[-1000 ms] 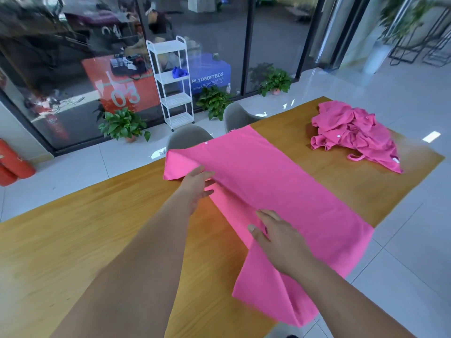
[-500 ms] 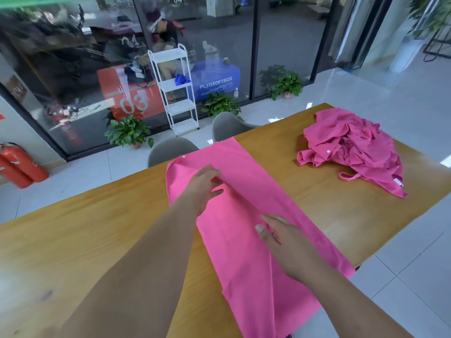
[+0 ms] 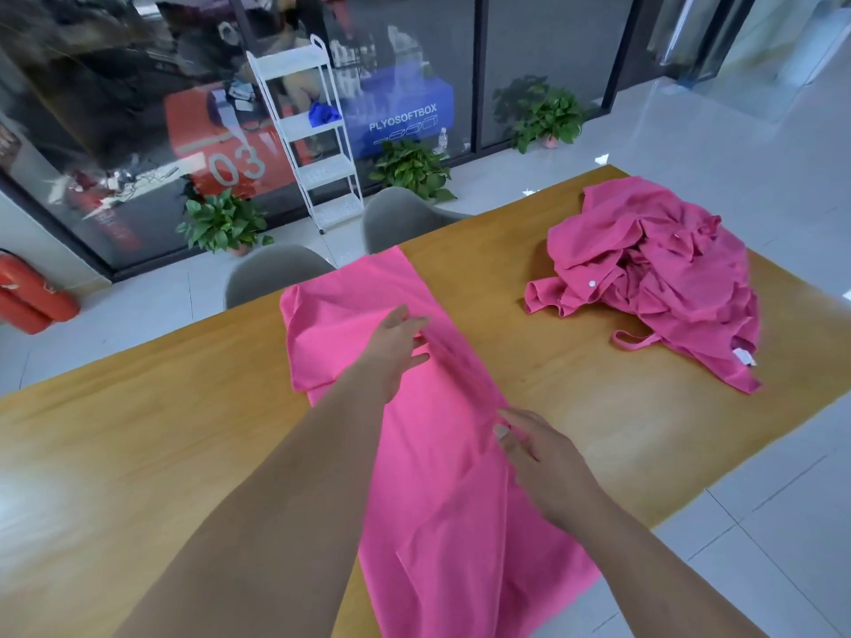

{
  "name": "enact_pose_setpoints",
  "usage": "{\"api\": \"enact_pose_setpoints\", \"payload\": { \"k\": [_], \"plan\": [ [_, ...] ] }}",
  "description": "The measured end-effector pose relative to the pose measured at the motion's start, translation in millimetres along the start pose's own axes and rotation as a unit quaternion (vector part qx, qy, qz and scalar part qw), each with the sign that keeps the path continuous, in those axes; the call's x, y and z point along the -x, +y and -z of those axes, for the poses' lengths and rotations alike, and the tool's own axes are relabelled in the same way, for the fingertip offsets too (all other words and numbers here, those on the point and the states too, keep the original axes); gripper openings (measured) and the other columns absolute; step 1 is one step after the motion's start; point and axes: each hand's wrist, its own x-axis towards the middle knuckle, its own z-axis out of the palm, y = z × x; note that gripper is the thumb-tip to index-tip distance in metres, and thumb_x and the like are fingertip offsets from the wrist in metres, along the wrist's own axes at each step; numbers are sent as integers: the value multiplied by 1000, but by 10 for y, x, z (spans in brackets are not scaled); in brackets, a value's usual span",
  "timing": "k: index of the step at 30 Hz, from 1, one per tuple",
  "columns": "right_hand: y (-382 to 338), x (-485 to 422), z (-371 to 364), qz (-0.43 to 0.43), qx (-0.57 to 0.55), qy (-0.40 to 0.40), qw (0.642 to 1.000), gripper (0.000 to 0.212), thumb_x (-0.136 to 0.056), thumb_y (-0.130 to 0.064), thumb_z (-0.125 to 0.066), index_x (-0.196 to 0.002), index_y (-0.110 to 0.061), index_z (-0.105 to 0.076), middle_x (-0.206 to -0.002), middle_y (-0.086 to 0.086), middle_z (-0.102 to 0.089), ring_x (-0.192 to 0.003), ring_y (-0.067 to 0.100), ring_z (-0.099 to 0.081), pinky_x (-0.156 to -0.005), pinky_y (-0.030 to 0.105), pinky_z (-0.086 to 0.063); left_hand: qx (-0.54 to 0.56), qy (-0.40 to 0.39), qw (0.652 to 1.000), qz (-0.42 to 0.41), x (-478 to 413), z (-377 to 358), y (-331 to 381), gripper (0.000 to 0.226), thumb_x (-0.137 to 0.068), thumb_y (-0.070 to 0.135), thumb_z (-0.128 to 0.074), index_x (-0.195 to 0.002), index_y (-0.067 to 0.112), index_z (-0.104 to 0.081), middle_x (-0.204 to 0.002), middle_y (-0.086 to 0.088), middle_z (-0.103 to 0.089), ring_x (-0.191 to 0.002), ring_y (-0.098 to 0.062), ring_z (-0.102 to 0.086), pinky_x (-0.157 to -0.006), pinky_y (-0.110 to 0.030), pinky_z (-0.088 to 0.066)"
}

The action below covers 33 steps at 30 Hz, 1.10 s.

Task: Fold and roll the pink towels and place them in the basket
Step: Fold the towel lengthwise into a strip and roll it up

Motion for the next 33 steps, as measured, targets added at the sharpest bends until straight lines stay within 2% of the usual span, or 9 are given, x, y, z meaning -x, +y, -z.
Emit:
{"api": "enact_pose_setpoints", "payload": {
  "k": [3, 5, 6, 8, 10, 16, 19, 26, 33],
  "plan": [
    [341, -260, 11, -65, 9, -15, 998, 49, -109, -44, -49, -152, -20, -54, -154, -2, -52, -133, 18, -58, -115, 32, -42, -132, 0, 991, -18, -177, -171, -323, 73, -102, 21, -67, -165, 31, -31, -147, -4, -56, -106, -16, -65, -99, -44, -59],
    [571, -301, -53, -97, 42, -54, 993, 57, -106, -55, -45, -150, -21, -54, -150, 2, -54, -138, 22, -54, -114, 35, -42, -265, -7, 964, -23, -63, -184, -649, 71, -102, 27, -65, -164, 34, -31, -149, -9, -57, -86, -10, -69, -74, -26, -60],
    [679, -283, -108, -100, 63, -64, 991, 61, -105, -59, -43, -151, -21, -53, -151, 3, -52, -138, 23, -53, -114, 36, -43, -326, -13, 945, -29, 47, -153, -848, 69, -103, 27, -63, -164, 32, -32, -153, -11, -54, -92, -13, -71, -75, -24, -59],
    [797, -190, -217, -97, 80, -49, 991, 57, -108, -50, -45, -156, -20, -48, -156, 3, -44, -141, 22, -49, -117, 36, -40, -415, -22, 908, -58, 318, -19, -1226, 65, -103, 26, -59, -163, 30, -34, -162, -4, -43, -129, -23, -61, -104, -37, -53],
    [820, -59, -333, -73, 92, -13, 993, 52, -109, -41, -47, -157, -22, -46, -159, -1, -38, -145, 19, -43, -119, 35, -37, -438, -17, 895, -87, 594, 177, -1540, 60, -102, 25, -60, -158, 29, -42, -158, 2, -45, -139, -23, -51, -115, -45, -46],
    [682, 383, -694, -63, 208, 14, 976, 54, -107, -46, -41, -160, -37, -35, -167, -1, -25, -154, 27, -25, -122, 50, -34, -531, -63, 830, -157, 1381, 722, -1970, 51, -101, 29, -55, -151, 31, -49, -146, 15, -51, -135, -11, -43, -117, -37, -41],
    [569, 627, -843, -68, 225, 5, 972, 53, -108, -44, -43, -160, -40, -34, -167, -3, -23, -152, 25, -24, -119, 48, -33, -551, -86, 813, -167, 1635, 866, -2075, 53, -101, 28, -54, -153, 33, -46, -147, 18, -46, -134, -9, -39, -118, -33, -37],
    [551, 1014, -1077, -54, 227, 9, 972, 50, -108, -42, -47, -158, -40, -39, -165, -1, -27, -144, 25, -32, -116, 45, -42, -540, -102, 817, -176, 1781, 1010, -2198, 53, -98, 24, -55, -150, 34, -53, -145, 14, -49, -133, -14, -41, -118, -36, -37],
    [670, 1211, -1022, -54, 184, -2, 982, 45, -108, -44, -46, -153, -38, -47, -159, -3, -30, -147, 21, -33, -114, 46, -45, -538, -108, 824, -139, 1816, 936, -2174, 52, -99, 30, -63, -150, 23, -56, -140, 4, -51, -132, -21, -44, -116, -41, -40]
  ]
}}
